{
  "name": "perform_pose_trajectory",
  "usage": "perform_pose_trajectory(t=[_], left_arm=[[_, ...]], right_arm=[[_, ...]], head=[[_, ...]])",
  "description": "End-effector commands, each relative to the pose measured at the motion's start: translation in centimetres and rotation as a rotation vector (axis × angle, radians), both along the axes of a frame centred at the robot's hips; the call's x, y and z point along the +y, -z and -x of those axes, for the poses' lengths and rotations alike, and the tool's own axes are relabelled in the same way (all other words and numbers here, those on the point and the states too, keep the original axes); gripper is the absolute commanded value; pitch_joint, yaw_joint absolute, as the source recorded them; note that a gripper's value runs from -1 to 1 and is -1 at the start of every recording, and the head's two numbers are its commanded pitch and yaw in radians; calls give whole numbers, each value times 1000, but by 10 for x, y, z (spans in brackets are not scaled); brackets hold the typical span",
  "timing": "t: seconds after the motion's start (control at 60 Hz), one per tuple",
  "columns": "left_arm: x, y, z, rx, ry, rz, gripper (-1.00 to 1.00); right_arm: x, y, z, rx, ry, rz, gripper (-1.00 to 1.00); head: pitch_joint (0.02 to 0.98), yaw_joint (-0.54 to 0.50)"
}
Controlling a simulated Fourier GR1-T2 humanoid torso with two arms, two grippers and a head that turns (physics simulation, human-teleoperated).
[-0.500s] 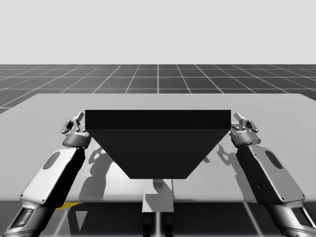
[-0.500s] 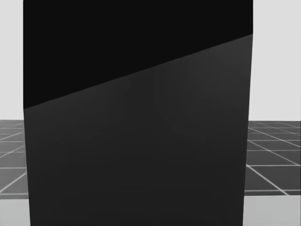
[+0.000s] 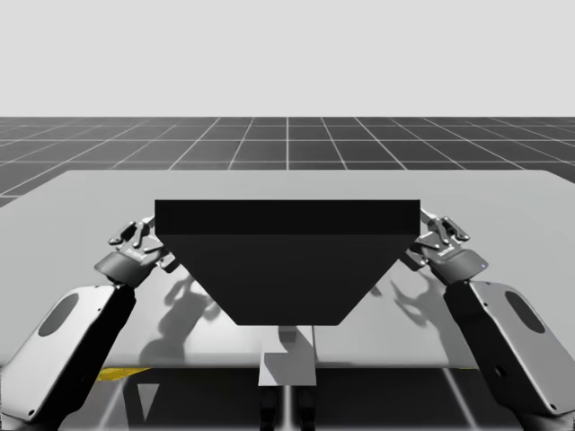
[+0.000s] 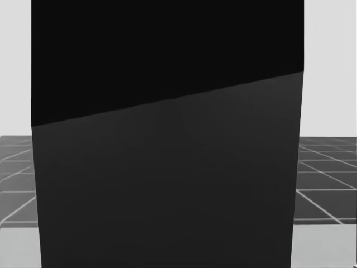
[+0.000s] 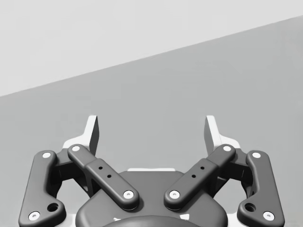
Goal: Reach around the screen and pick up the object behind it.
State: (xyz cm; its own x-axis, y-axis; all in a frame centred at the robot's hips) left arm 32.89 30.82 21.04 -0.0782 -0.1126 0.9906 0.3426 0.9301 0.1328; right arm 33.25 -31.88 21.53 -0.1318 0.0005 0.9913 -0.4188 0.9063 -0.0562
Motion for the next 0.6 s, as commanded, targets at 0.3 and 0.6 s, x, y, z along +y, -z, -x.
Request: perform_pose_trajectory(t=[0.3,0.6], left_arm=[[42,-1,50,85,280,-119,-1000],[50,10,57,117,357,-168,-1000]], right_arm=[[-20,21,53,-9,-228,94,-1000],[-31,35,88,15,-418,88,-1000]], head=[[140,-33],[143,-41]])
